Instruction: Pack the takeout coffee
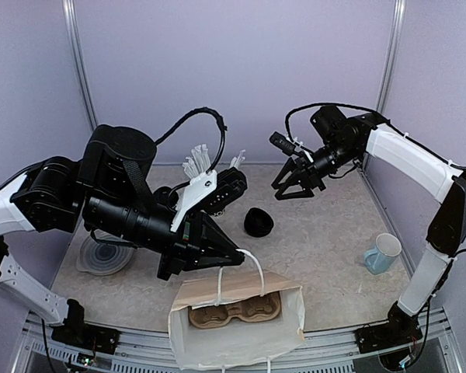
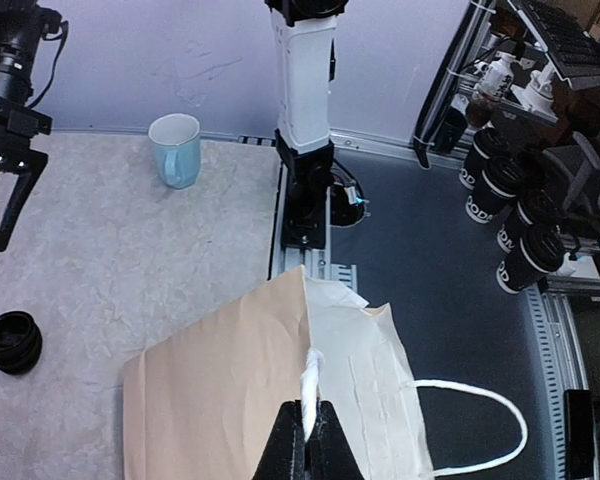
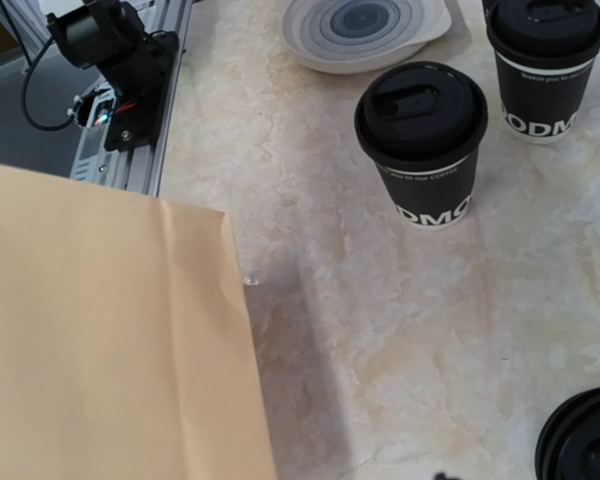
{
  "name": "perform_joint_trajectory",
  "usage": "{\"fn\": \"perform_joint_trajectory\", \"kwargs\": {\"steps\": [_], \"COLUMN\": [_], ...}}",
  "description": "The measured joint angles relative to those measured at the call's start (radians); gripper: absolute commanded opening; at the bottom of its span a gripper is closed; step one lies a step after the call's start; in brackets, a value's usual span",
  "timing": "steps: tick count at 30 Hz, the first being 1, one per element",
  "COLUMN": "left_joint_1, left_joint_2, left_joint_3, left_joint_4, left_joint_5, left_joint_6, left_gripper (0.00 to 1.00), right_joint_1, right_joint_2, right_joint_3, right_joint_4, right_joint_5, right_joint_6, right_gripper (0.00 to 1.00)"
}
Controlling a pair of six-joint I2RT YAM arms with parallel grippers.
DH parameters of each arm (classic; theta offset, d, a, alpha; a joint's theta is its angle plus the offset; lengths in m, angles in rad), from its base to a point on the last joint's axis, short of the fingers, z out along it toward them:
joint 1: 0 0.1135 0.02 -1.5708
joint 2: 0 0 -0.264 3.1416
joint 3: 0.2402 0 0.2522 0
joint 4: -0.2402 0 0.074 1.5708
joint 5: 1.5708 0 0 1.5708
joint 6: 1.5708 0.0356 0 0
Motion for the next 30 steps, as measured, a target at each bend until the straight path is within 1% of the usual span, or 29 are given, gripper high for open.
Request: {"fn": "perform_joint_trajectory", "kwargs": {"steps": [4,9,13,16,18,21,24,25,26,28,30], "left_joint_1": [-0.001,-0.001,0.003,0.03,0.079,0.211,0.356,0.386,0.417,0.464,0.497], "left_joint_2": [0.007,0.019,0.02,0.023,0.026,0.026,0.032,0.037,0.045,0.071,0.108], "left_joint_3": [0.0,0.0,0.001,0.006,0.009,0.01,0.01,0.01,0.011,0.02,0.037], "left_joint_4": [0.002,0.001,0.0,0.0,0.001,0.007,0.025,0.028,0.031,0.03,0.03], "left_joint_5": [0.06,0.089,0.084,0.056,0.039,0.03,0.043,0.049,0.058,0.076,0.089], "left_joint_6": [-0.028,-0.035,-0.031,-0.02,-0.005,0.03,0.066,0.074,0.08,0.085,0.085], "left_gripper": [0.0,0.0,0.0,0.0,0.0,0.0,0.0,0.0,0.0,0.0,0.0], "right_joint_1": [0.0,0.0,0.0,0.0,0.0,0.0,0.0,0.0,0.005,0.019,0.064], "right_joint_2": [0.001,0.001,0.001,0.001,0.0,-0.001,-0.021,-0.034,-0.055,-0.104,-0.167], "right_joint_3": [0.0,0.0,-0.003,-0.005,-0.005,0.005,0.032,0.039,0.045,0.054,0.056], "right_joint_4": [0.0,0.0,0.0,-0.001,-0.003,-0.02,-0.048,-0.061,-0.071,-0.091,-0.093], "right_joint_5": [0.0,-0.001,-0.004,-0.005,-0.008,-0.024,-0.089,-0.109,-0.133,-0.164,-0.176], "right_joint_6": [-0.006,-0.011,-0.015,-0.018,-0.02,-0.03,-0.068,-0.08,-0.1,-0.133,-0.166], "right_gripper": [0.55,0.55,0.55,0.55,0.55,0.56,0.64,0.67,0.72,0.77,0.77]}}
